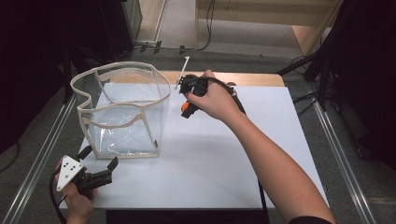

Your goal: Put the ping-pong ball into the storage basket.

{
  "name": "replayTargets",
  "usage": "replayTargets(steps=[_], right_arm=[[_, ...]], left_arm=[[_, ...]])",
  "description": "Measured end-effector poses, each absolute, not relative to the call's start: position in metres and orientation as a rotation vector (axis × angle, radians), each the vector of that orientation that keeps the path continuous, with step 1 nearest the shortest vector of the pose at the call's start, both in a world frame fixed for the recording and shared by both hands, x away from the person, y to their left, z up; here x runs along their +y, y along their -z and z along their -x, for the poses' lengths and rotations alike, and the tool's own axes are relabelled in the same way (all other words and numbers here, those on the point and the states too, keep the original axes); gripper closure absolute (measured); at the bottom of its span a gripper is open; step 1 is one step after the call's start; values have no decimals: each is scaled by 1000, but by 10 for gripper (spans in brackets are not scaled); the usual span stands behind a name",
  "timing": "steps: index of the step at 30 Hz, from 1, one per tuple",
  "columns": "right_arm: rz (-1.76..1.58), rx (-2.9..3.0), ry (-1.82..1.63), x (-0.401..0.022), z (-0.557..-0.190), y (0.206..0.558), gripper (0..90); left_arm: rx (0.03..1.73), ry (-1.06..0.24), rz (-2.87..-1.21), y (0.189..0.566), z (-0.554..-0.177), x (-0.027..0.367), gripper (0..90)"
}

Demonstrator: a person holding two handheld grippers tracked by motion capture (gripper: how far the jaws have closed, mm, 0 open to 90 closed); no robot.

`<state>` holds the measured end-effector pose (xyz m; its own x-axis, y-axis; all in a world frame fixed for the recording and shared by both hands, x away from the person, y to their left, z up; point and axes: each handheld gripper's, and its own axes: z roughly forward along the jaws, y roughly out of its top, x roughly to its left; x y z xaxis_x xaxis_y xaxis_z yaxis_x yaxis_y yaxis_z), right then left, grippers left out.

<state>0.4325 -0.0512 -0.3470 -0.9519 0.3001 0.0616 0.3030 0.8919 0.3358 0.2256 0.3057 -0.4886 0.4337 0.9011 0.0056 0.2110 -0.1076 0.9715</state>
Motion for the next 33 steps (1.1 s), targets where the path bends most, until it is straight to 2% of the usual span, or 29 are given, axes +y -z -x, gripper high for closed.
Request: replayTargets(steps=[33], right_arm=[[424, -3063, 539, -38, -434, 300, 479]], left_arm=[[996, -796, -1600, 489, -226, 305, 8]])
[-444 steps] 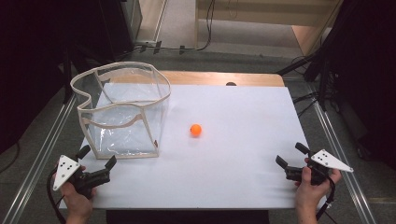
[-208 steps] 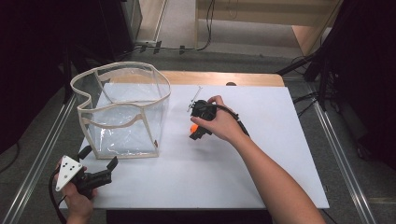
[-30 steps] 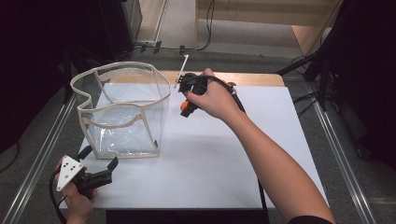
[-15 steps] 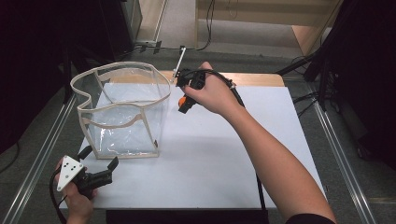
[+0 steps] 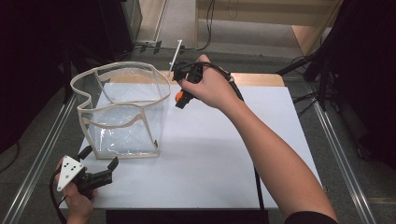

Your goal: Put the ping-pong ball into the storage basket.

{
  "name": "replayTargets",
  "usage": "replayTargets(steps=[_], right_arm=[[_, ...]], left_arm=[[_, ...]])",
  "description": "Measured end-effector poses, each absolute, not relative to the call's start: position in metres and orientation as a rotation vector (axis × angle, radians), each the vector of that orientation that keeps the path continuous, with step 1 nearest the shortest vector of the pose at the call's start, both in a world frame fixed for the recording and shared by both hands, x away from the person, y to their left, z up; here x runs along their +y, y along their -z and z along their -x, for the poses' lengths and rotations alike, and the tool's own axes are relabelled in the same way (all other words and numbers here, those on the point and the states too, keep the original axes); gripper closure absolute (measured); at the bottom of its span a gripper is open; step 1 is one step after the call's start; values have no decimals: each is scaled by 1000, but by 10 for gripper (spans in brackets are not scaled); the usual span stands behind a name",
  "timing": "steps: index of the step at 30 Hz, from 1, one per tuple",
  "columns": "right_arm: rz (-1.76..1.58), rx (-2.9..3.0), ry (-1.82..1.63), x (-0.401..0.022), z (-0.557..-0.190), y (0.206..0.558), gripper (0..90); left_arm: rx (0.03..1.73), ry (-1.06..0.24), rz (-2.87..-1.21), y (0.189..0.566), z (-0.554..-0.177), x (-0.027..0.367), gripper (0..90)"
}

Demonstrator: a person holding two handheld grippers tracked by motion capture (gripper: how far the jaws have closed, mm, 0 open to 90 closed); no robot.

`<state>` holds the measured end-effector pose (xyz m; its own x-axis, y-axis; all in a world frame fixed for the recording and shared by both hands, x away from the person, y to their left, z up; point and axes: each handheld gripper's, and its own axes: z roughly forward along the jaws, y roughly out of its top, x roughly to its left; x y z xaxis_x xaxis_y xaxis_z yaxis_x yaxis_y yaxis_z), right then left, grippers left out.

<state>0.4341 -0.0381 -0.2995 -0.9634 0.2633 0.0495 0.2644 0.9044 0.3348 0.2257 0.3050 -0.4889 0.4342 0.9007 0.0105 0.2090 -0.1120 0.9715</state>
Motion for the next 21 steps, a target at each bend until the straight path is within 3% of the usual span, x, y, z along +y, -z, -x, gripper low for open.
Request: replayTargets(steps=[21], right_arm=[[395, -3060, 547, -29, -441, 277, 479]], left_arm=[[998, -795, -1600, 488, -224, 305, 8]])
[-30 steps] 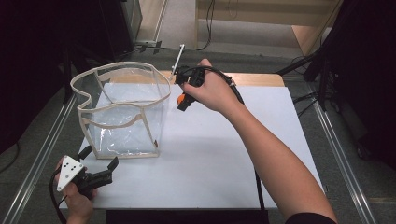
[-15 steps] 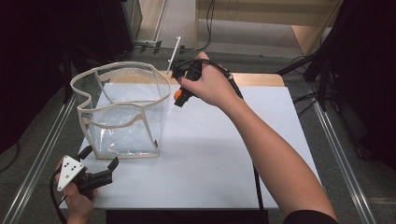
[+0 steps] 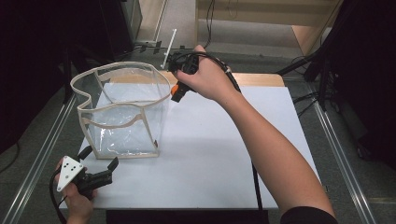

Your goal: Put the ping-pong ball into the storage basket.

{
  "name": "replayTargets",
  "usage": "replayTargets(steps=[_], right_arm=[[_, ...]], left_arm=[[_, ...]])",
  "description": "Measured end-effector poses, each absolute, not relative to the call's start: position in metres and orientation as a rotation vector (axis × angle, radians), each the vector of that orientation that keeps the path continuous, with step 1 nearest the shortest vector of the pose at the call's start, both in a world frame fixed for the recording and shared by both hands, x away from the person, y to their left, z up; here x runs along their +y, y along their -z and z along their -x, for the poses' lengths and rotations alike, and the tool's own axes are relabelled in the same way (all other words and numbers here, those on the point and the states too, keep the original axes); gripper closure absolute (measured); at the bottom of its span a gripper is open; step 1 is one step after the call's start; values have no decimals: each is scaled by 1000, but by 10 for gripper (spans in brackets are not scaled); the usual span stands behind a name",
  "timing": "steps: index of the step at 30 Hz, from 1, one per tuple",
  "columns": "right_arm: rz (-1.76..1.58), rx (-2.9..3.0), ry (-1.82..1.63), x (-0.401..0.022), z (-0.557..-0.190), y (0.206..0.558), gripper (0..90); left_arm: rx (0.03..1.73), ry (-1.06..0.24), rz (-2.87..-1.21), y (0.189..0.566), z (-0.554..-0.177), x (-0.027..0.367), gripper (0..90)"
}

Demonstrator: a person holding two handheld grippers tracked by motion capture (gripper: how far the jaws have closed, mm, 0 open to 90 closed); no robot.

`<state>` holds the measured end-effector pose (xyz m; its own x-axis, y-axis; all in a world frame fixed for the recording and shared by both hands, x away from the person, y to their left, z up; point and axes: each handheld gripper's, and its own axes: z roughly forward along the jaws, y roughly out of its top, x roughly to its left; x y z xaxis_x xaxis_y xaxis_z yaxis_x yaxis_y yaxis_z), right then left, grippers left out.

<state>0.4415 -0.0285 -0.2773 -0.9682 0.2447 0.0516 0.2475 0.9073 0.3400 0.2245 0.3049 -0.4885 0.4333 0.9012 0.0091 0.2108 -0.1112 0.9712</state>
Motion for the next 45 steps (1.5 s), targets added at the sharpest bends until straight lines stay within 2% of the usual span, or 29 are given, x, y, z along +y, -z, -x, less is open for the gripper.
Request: replayTargets(steps=[21, 45], right_arm=[[341, -3072, 564, -13, -444, 257, 479], [318, -3077, 564, 15, -449, 263, 478]], left_arm=[[994, -795, -1608, 489, -225, 305, 9], [992, -791, -1605, 489, -225, 305, 8]])
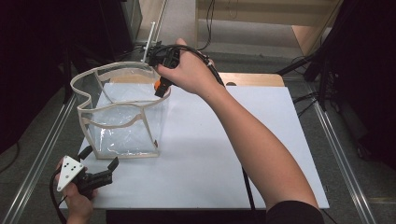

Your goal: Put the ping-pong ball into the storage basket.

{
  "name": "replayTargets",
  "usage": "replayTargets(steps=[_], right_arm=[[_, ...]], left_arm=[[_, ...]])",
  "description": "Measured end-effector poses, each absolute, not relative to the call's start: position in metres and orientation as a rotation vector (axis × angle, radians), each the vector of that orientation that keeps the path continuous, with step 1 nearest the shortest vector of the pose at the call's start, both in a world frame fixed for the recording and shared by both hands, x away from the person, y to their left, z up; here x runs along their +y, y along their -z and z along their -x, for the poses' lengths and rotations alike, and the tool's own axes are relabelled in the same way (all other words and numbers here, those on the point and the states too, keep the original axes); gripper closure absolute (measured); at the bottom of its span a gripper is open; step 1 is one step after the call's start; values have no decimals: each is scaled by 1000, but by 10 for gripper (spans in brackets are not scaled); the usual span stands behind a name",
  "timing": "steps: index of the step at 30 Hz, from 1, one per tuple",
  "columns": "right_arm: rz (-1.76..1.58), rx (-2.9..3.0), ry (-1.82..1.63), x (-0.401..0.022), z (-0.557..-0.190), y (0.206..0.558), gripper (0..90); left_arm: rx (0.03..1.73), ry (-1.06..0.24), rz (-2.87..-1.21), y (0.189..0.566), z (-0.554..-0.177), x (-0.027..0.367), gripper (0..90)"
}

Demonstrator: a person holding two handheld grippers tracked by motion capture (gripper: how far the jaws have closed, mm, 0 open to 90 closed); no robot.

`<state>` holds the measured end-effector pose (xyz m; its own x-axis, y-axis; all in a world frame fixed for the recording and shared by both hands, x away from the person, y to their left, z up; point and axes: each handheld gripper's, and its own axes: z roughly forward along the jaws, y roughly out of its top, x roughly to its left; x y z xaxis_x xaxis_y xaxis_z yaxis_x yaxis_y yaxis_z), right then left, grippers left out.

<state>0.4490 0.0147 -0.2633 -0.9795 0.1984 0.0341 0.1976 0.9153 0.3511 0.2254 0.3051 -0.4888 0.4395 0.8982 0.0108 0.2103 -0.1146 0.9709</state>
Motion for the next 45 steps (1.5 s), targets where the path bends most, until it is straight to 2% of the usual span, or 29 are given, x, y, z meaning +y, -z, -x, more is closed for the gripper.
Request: replayTargets(steps=[28, 39, 43, 45], right_arm=[[-362, 3032, -519, 27, -462, 282, 469], [-387, 2992, -589, 9, -454, 272, 266], [-397, 2983, -601, -1, -450, 269, 117], [-398, 2970, -592, -4, -447, 269, 95]], left_arm=[[994, -781, -1600, 489, -225, 306, 8], [993, -784, -1603, 488, -225, 306, 8], [990, -785, -1604, 489, -225, 306, 8], [991, -785, -1604, 489, -225, 305, 8]])
